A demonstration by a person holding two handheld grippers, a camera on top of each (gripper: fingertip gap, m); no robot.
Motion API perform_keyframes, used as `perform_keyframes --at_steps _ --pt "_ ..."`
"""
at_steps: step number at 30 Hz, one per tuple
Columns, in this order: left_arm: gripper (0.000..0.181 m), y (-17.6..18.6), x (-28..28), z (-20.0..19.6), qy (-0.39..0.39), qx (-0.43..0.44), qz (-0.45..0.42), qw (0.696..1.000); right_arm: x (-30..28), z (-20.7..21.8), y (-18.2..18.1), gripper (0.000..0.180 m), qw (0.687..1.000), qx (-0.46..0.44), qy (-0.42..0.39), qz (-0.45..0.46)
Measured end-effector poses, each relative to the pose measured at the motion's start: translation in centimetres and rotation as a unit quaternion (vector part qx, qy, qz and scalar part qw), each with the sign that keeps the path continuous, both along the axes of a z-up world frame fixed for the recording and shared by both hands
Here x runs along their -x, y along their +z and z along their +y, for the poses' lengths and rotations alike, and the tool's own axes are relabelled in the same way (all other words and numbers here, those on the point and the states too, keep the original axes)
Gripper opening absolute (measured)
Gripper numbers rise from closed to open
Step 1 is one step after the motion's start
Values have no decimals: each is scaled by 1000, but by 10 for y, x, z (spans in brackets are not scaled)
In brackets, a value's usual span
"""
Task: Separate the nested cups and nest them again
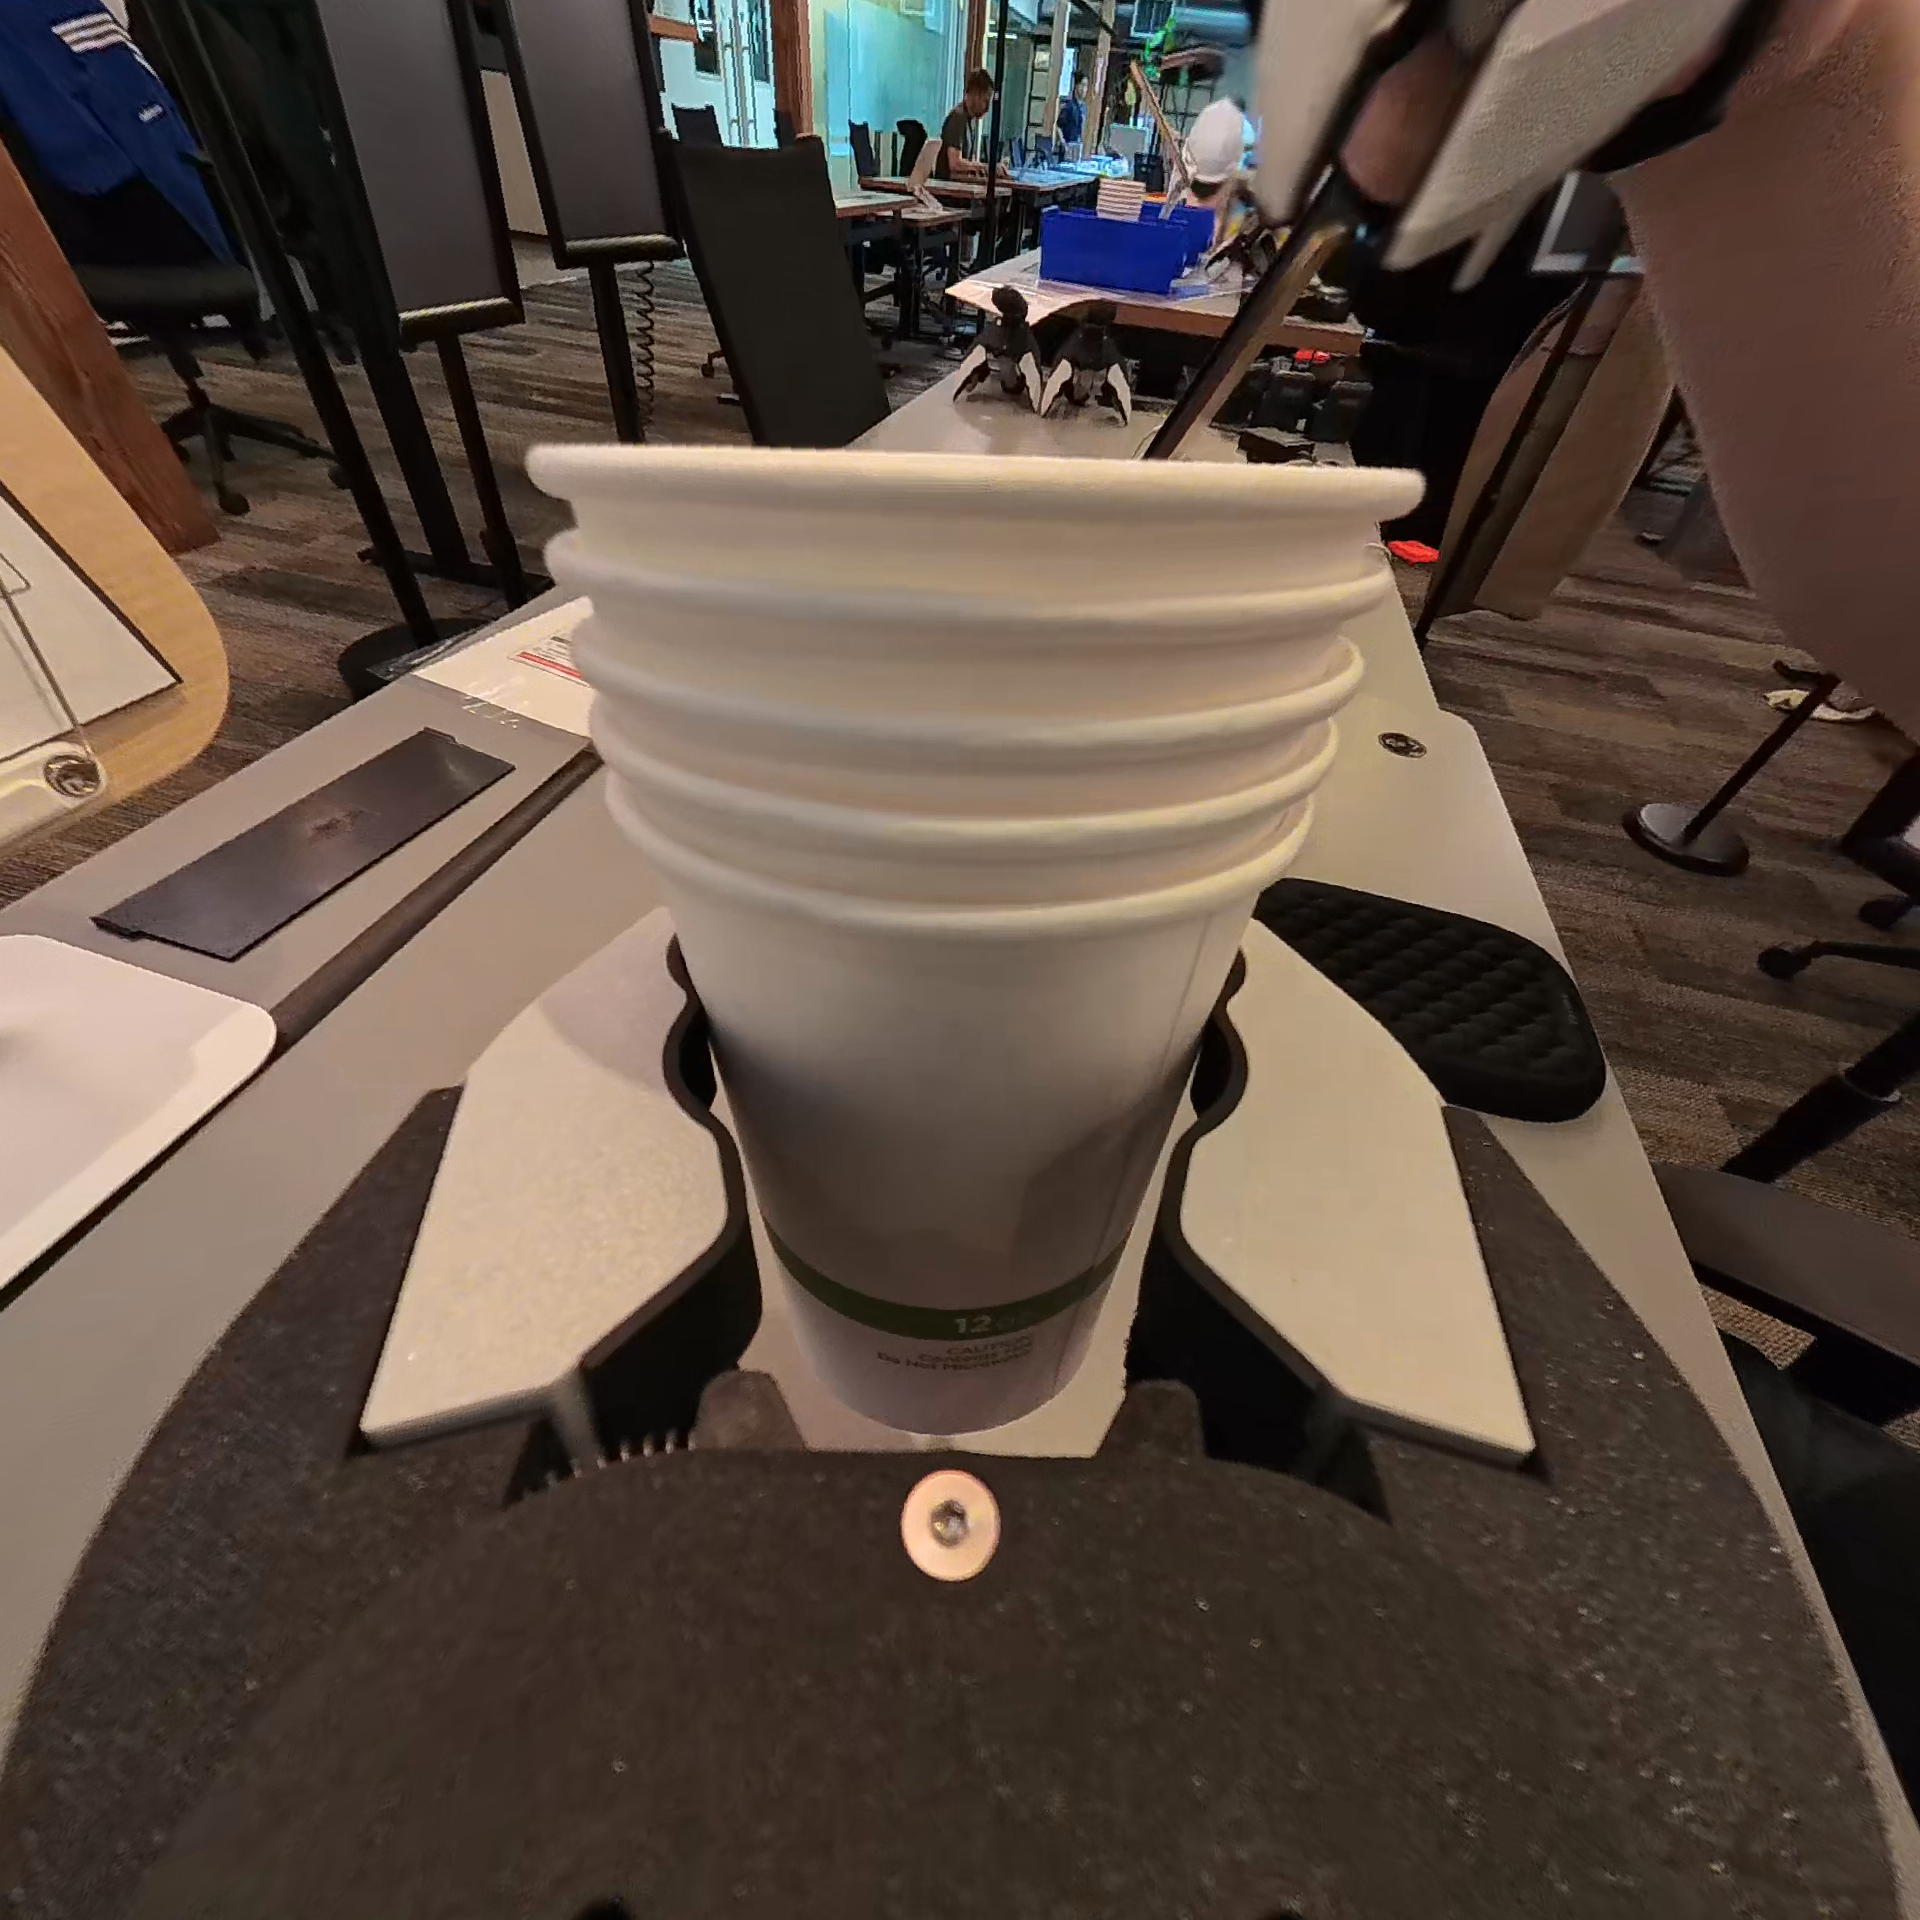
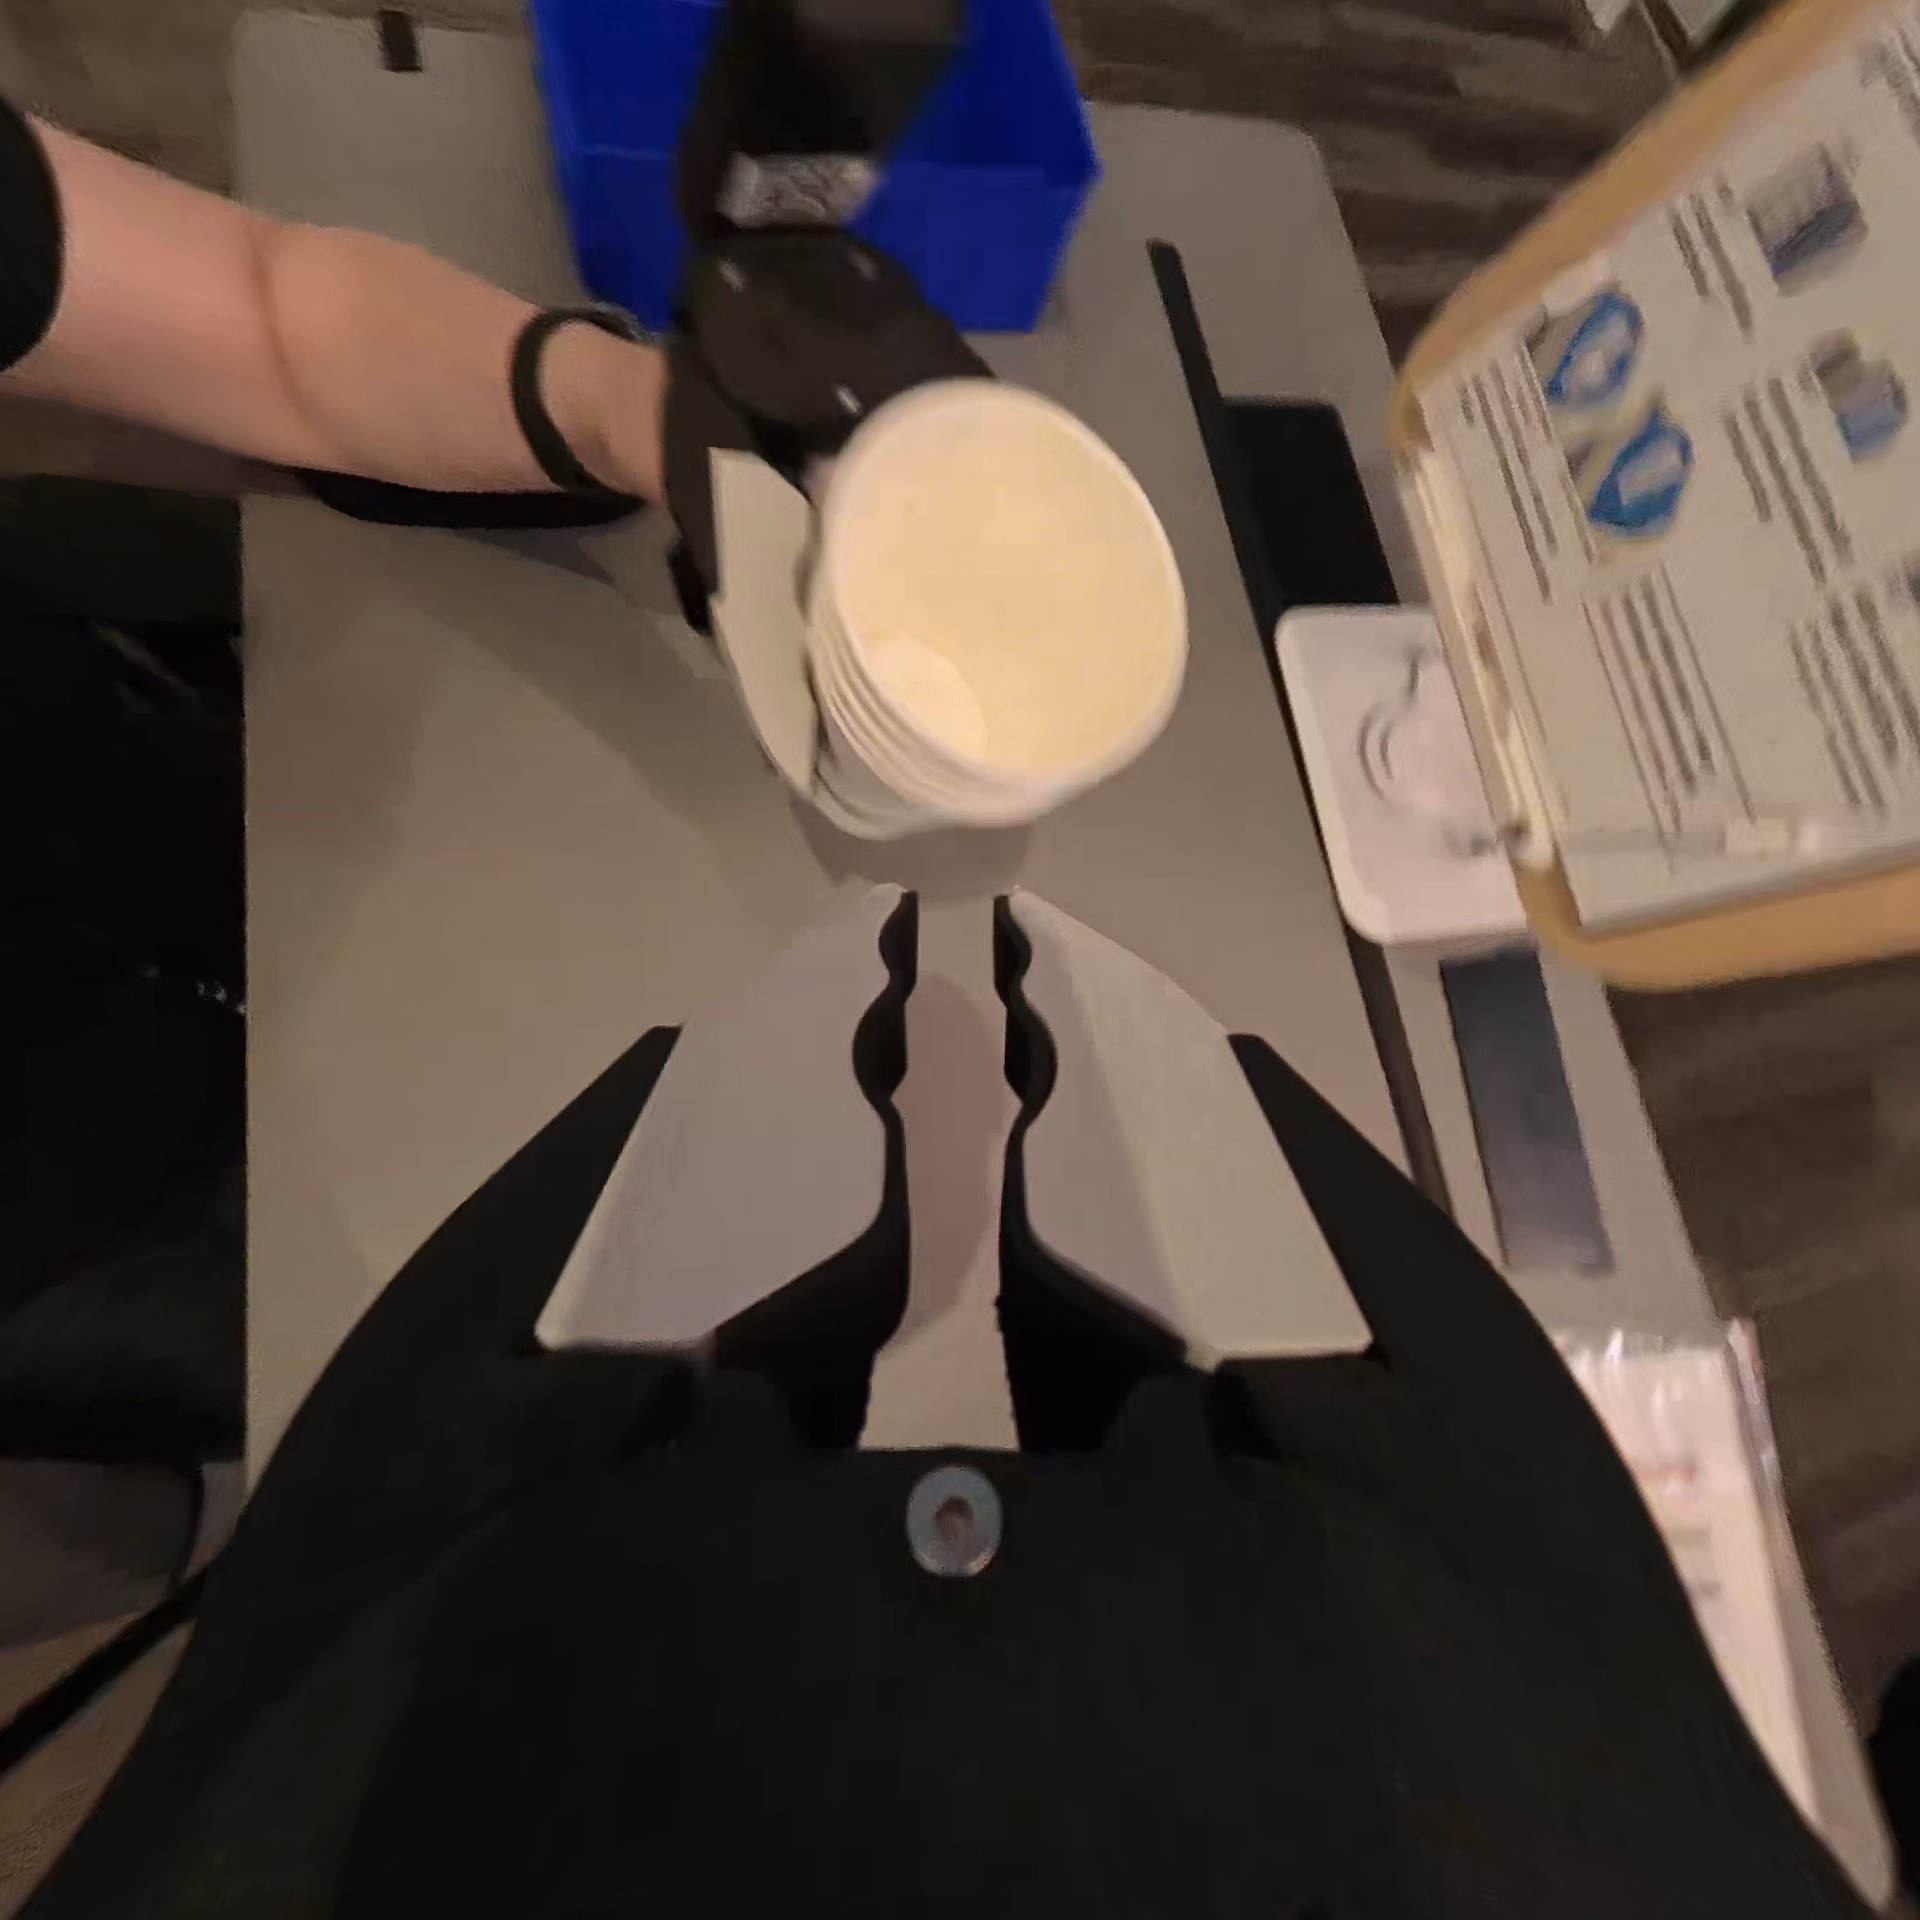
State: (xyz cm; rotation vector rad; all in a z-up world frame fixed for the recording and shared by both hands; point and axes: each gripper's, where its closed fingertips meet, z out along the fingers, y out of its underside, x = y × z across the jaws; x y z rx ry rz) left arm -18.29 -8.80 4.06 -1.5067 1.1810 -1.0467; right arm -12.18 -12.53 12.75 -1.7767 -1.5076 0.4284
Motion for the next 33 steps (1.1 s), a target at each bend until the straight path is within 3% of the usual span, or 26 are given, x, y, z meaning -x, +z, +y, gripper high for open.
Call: perform_keyframes --at_steps 7,13,33 --pt "92 -4 -3 -5 -8 0 10 1000 78 -16 -12 16 996 33 72 -44" --pt "91 -1 -4 -9 -10 -16 14 1000 81 -12 -27 5 992 72 59 -79" --pt "91 1 -2 -8 -2 -27 18 999 76 -14 -10 3 990 114 47 -71"
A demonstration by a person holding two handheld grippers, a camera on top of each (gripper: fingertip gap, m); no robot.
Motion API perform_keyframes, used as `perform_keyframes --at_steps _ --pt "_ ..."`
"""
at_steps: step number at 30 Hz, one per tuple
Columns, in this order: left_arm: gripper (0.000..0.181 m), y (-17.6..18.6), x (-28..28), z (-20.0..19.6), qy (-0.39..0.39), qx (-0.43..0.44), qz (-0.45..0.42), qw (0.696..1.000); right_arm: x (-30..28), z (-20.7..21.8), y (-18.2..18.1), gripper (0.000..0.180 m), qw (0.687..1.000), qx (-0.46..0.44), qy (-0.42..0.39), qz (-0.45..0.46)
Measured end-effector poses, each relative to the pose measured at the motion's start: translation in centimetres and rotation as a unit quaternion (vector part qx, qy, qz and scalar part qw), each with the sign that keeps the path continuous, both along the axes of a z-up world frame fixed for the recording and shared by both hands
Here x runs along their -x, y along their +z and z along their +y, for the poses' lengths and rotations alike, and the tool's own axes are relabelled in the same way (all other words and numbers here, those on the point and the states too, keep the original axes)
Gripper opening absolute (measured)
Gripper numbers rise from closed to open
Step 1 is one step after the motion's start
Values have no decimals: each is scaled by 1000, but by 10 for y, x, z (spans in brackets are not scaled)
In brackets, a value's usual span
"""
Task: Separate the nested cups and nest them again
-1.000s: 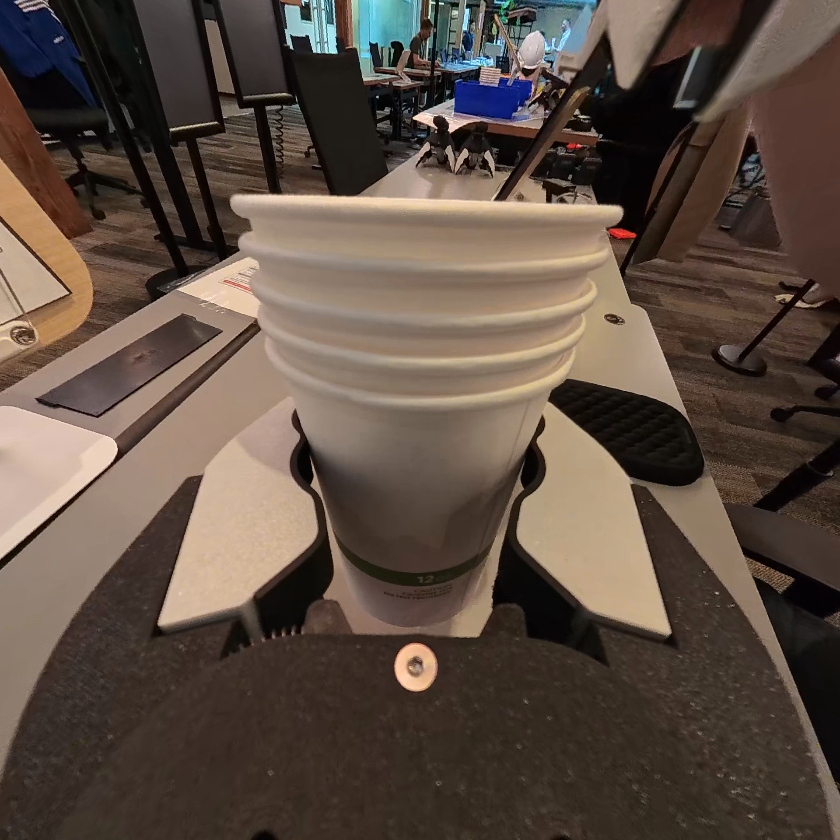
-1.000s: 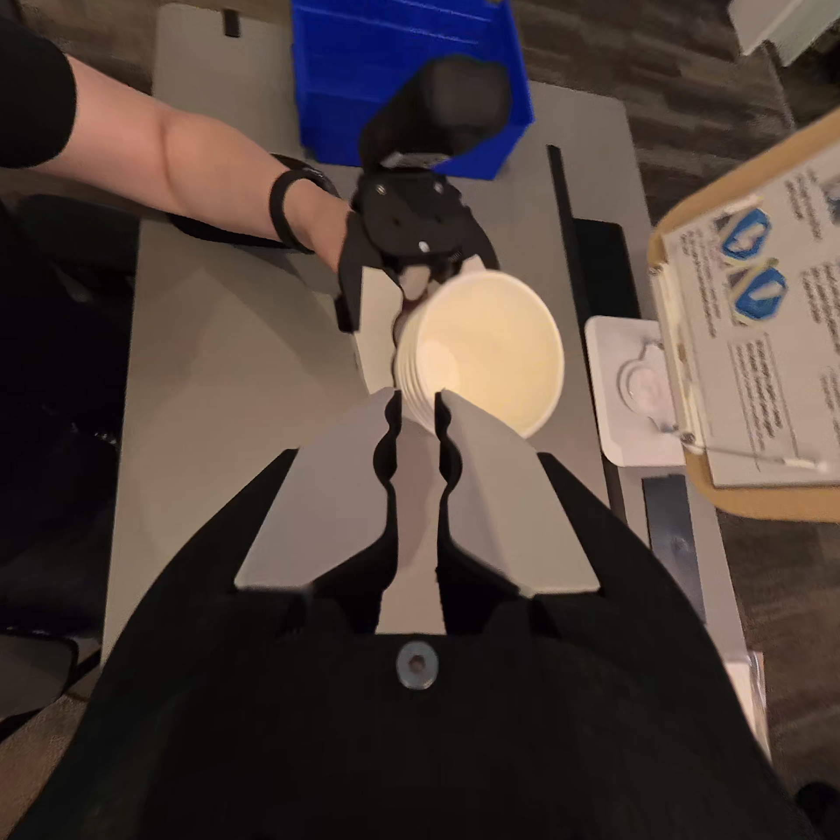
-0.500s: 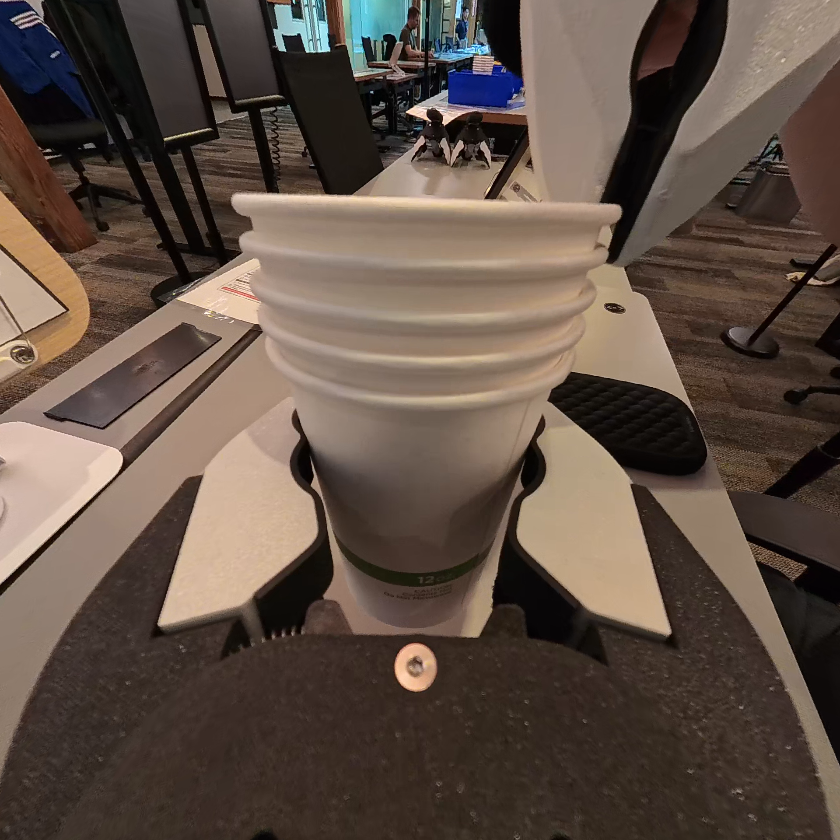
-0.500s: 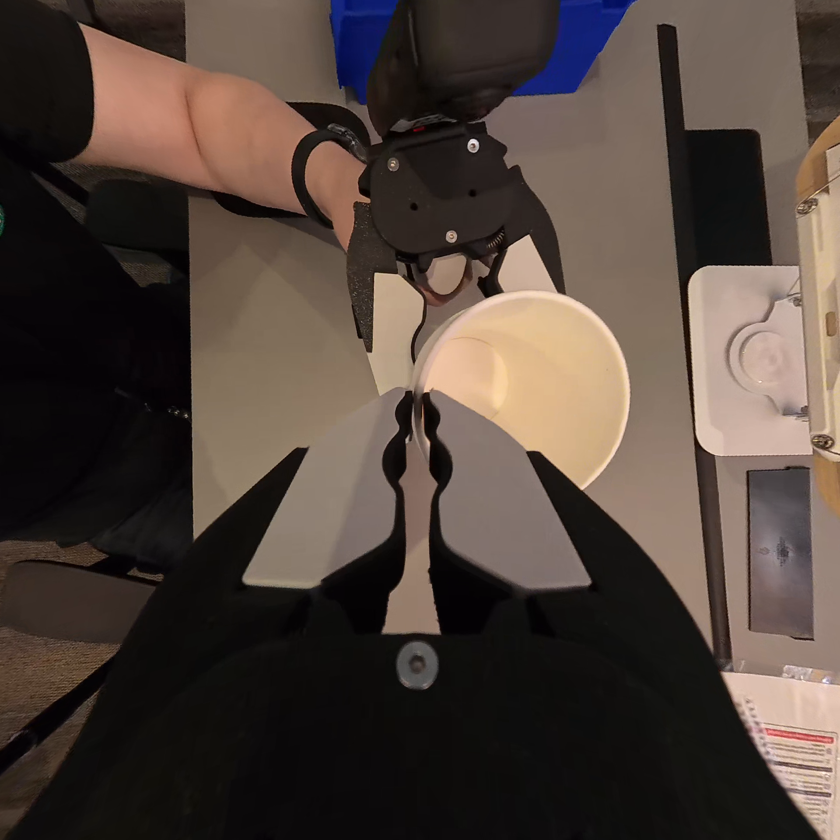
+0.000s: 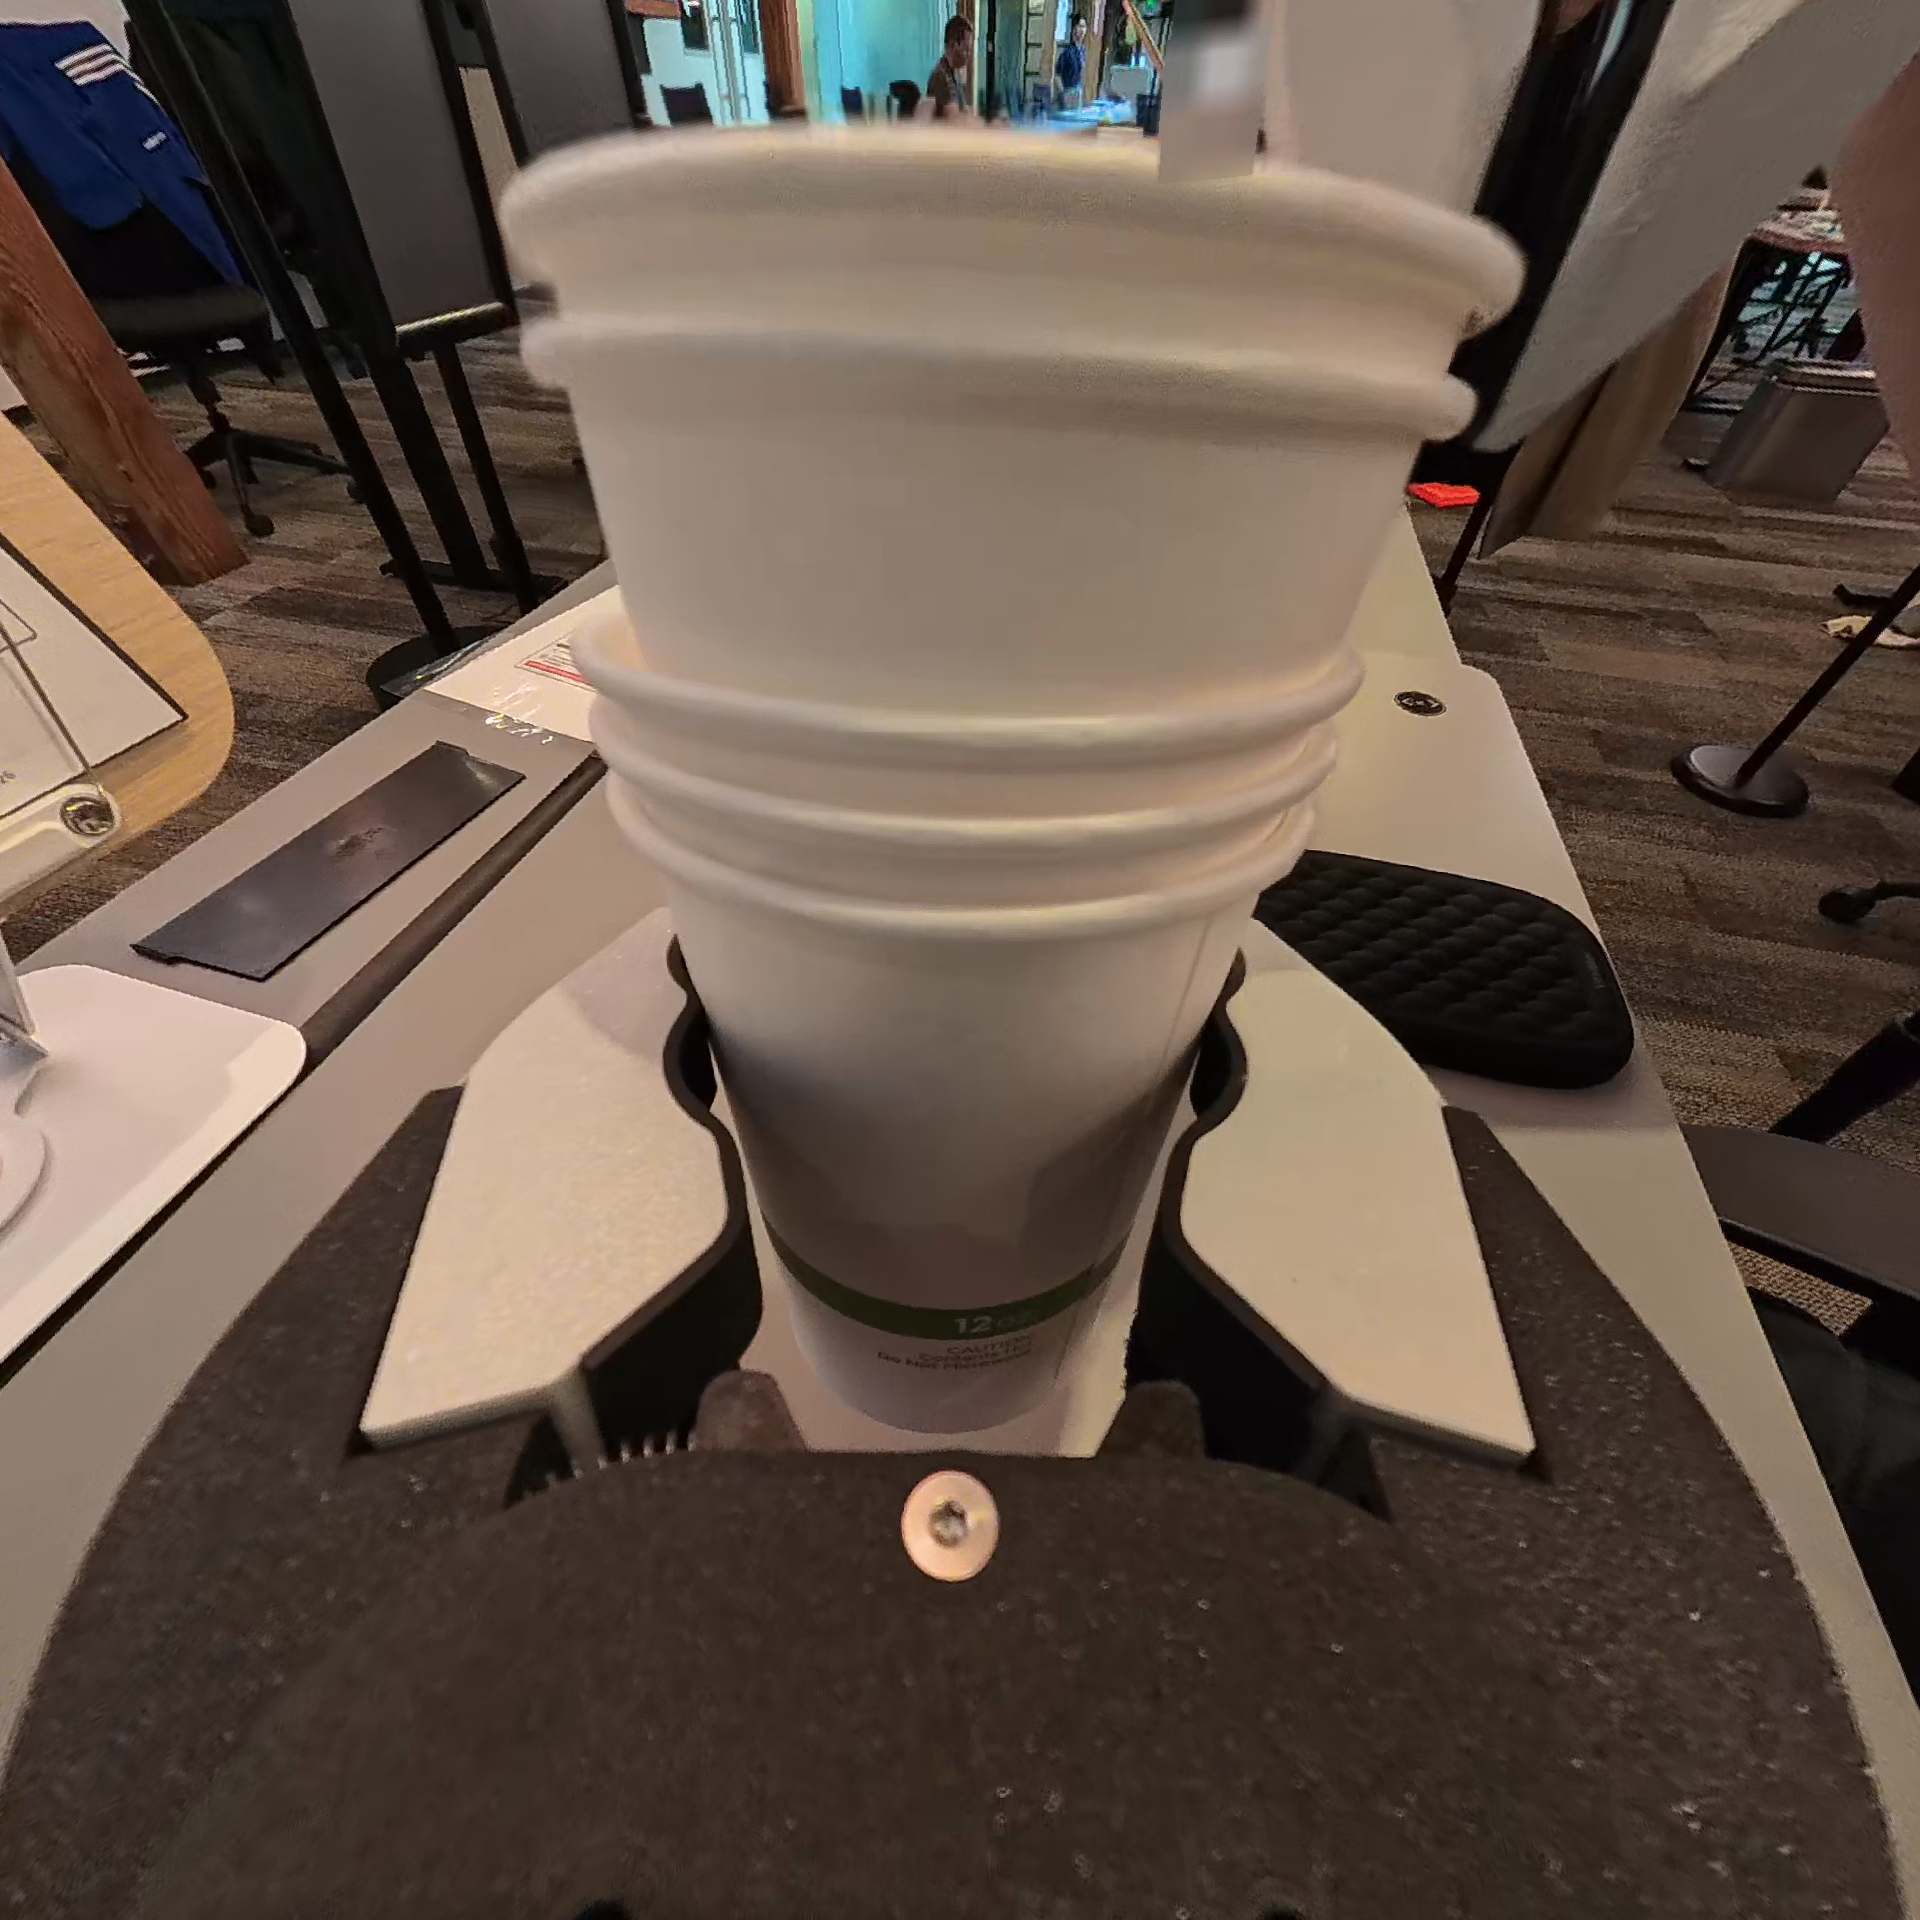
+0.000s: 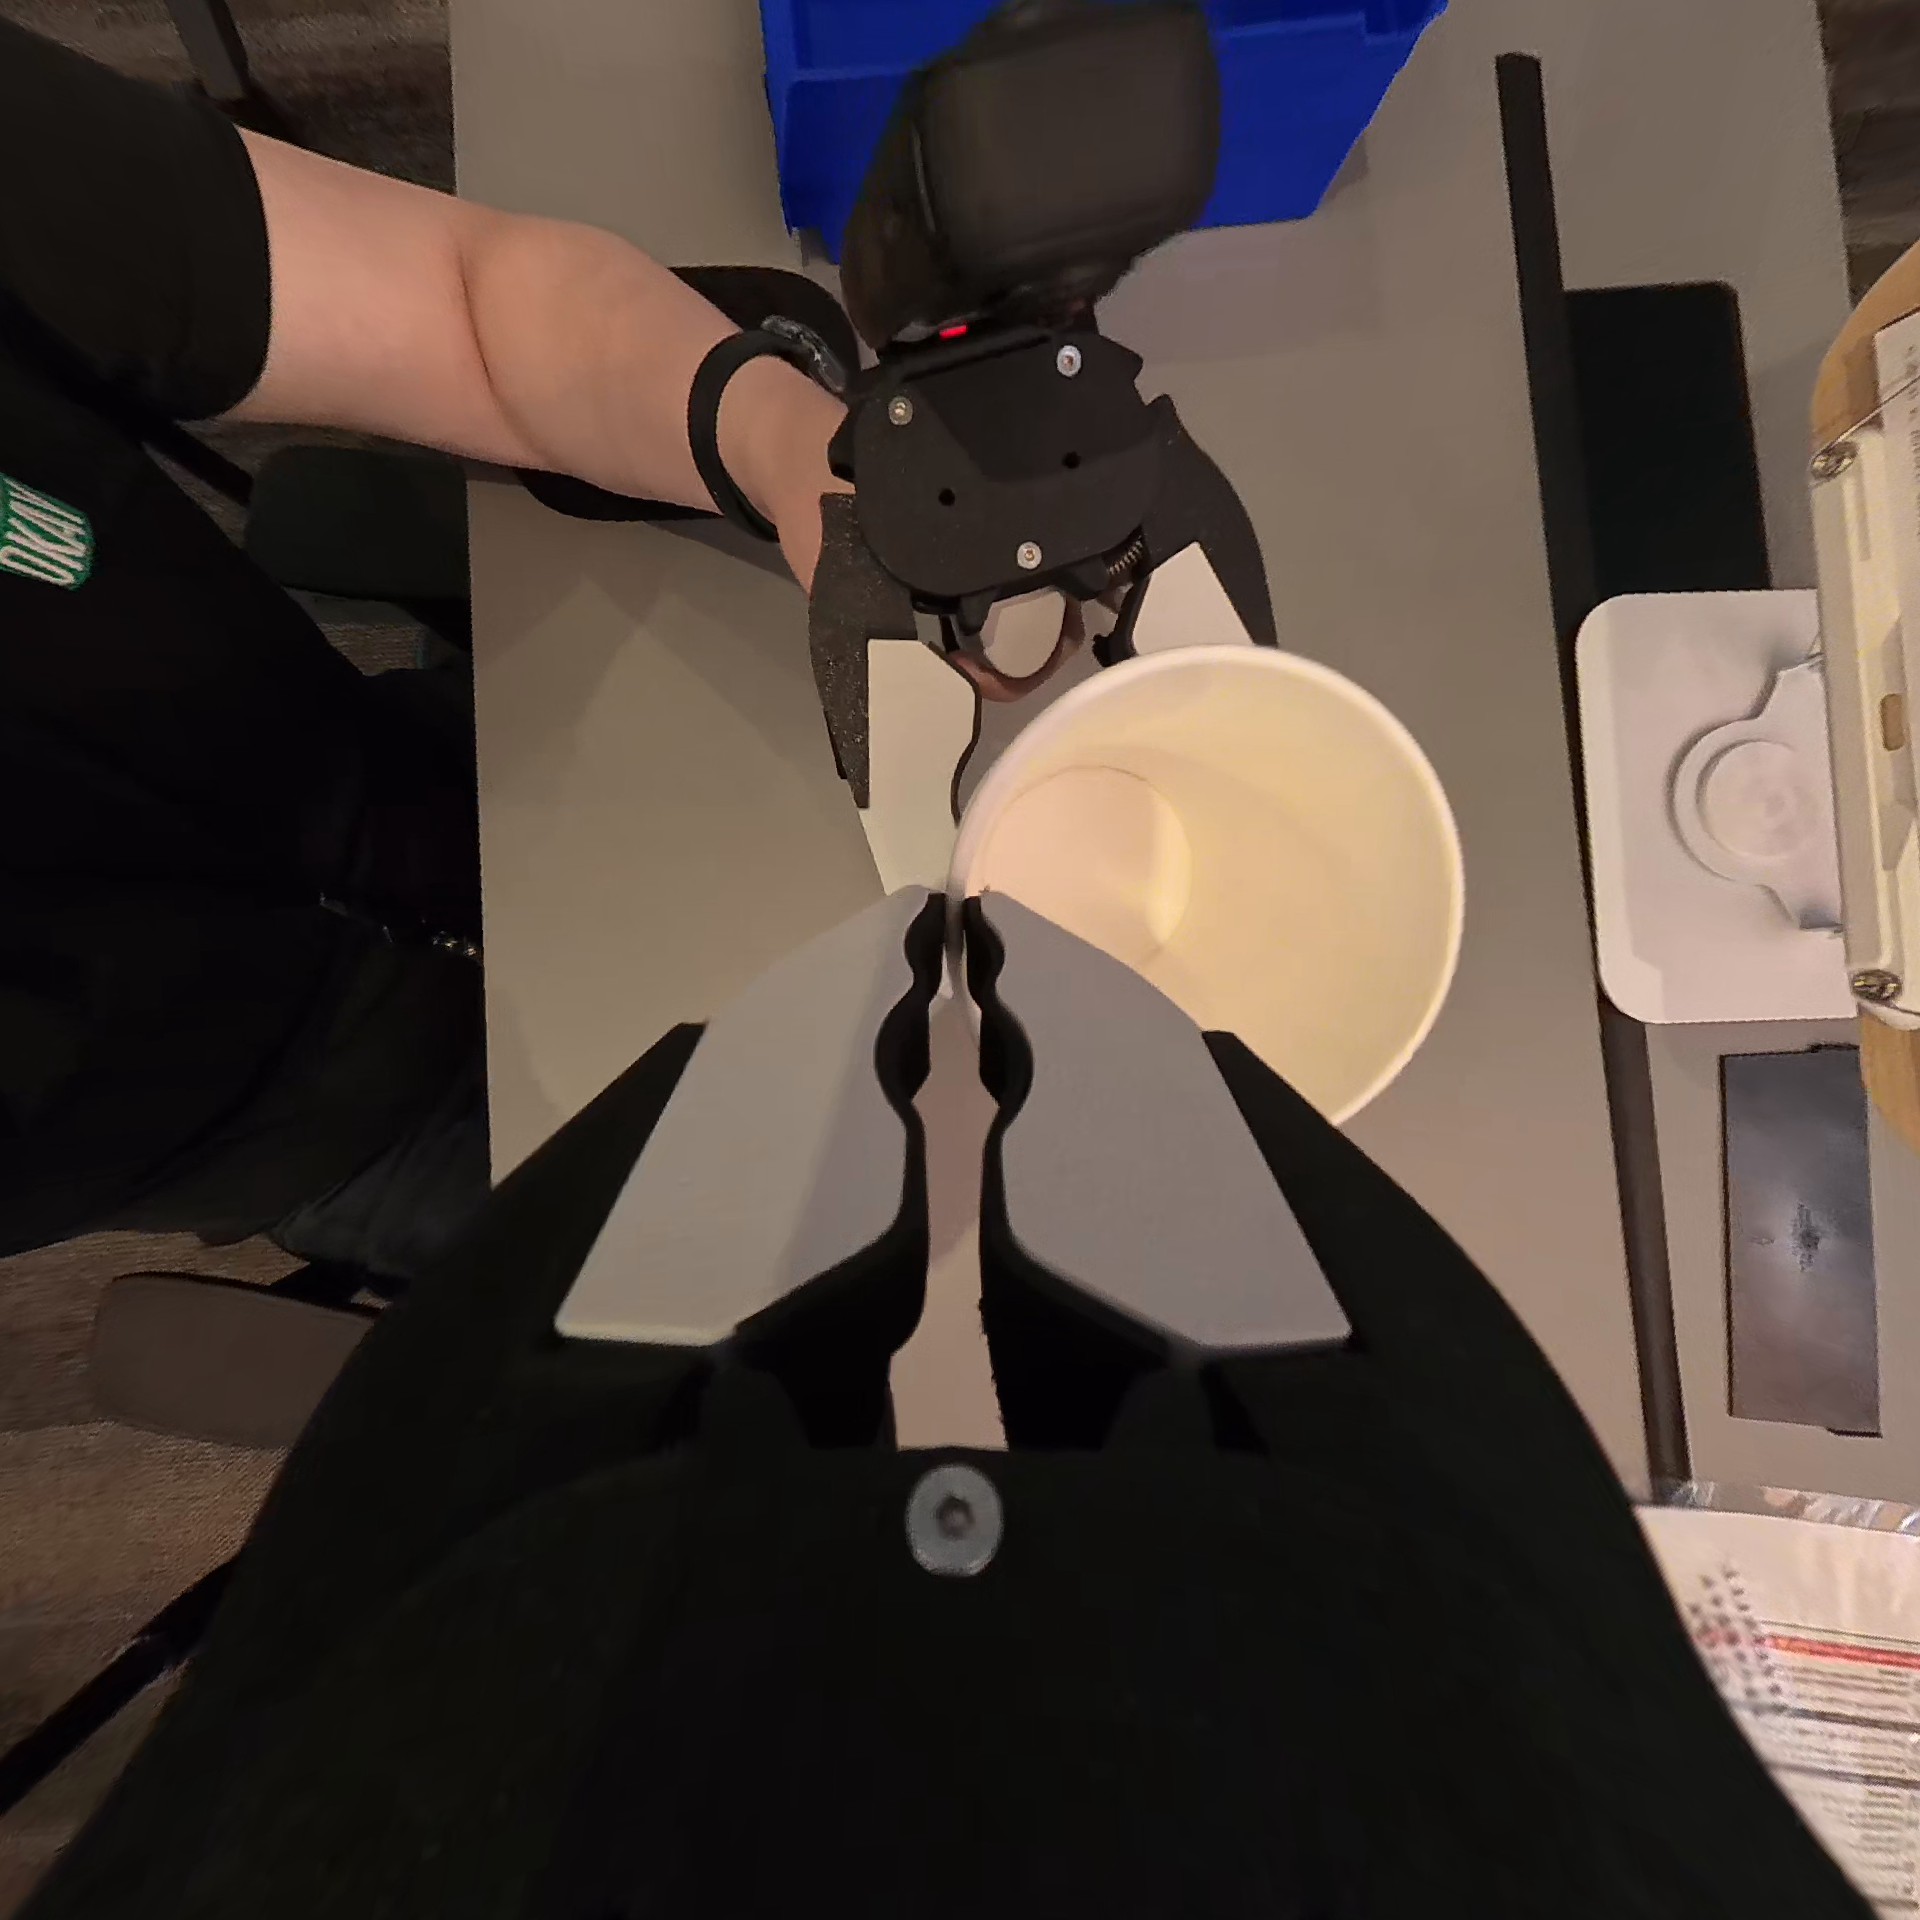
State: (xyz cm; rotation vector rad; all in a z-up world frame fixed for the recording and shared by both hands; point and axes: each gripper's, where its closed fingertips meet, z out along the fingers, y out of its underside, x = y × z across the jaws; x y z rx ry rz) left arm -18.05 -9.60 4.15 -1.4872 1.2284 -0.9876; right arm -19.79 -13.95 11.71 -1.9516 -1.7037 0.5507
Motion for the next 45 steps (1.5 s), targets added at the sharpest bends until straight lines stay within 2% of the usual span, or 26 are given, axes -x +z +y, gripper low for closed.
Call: perform_keyframes --at_steps 14,16,29,33,39,45 --pt "91 7 2 -5 -5 -2 -8 1000 -3 0 -4 9 1000 -14 9 -26" --pt "91 8 2 -5 -5 -1 -9 1000 -1 -2 -3 3 999 -13 17 -25" --pt "91 7 3 -3 -1 -3 -5 1000 -1 -1 15 3 999 -42 13 -20" --pt "91 3 2 -2 0 -2 1 1000 -6 2 29 2 997 -73 2 -18" --pt "91 -5 -2 -2 -4 8 8 1000 -24 3 73 2 993 -117 -27 9" --pt "91 -11 -3 3 0 15 13 1000 -75 1 103 2 985 -150 -84 24"
